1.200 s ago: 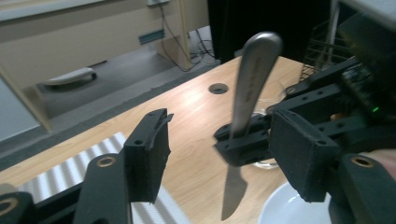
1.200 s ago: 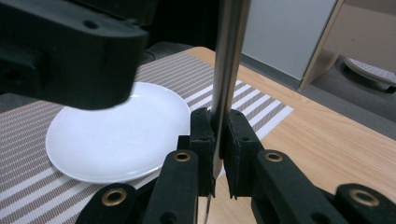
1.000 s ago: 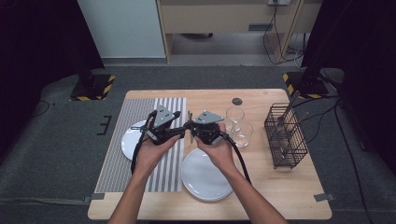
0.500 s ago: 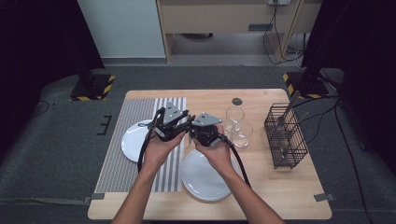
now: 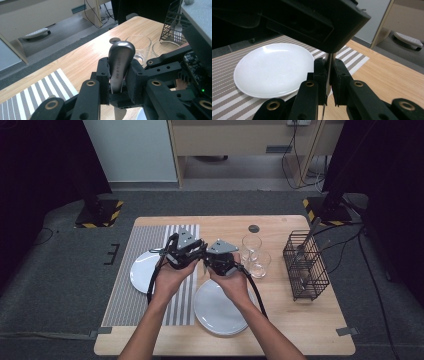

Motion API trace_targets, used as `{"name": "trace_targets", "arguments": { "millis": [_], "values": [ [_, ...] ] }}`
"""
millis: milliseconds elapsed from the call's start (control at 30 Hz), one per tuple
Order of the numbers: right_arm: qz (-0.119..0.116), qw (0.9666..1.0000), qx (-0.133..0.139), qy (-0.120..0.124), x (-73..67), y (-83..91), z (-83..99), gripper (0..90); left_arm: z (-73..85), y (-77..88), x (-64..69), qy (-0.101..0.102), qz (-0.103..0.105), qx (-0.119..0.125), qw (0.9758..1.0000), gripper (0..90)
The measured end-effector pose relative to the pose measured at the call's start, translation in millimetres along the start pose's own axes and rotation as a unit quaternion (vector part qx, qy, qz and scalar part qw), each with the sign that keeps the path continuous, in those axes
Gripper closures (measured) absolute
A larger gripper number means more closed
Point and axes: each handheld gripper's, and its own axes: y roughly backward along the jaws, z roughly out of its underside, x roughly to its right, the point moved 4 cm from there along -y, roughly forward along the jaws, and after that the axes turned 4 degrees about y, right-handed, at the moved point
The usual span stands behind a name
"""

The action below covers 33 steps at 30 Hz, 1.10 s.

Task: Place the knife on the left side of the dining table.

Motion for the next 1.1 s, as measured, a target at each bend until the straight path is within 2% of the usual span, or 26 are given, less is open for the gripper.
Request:
{"name": "trace_targets", "arguments": {
  "millis": [400,533,567,767,1100],
  "values": [
    [-0.005,0.9999,0.010,-0.006,-0.7,0.6,-3.9,82.3,-3.9,2.6,-1.7,-0.004,-0.008,0.001,1.0000,74.4],
    [-0.004,1.0000,0.006,-0.006,-1.3,1.1,-3.4,78.3,-5.2,1.3,0.1,-0.009,-0.014,0.004,0.9999,74.5],
    [-0.005,0.9999,0.005,-0.009,-2.2,1.7,-2.1,73.7,-6.5,1.2,0.9,-0.010,-0.013,0.005,0.9999,74.5],
    [-0.004,0.9999,-0.003,-0.010,-5.4,1.6,6.6,62.6,-10.5,1.3,4.4,-0.016,-0.012,0.004,0.9998,74.5],
    [0.008,0.9998,-0.011,-0.015,-2.5,4.4,17.6,52.8,-11.0,-2.4,5.6,-0.011,-0.010,0.004,0.9999,74.6]
  ]
}}
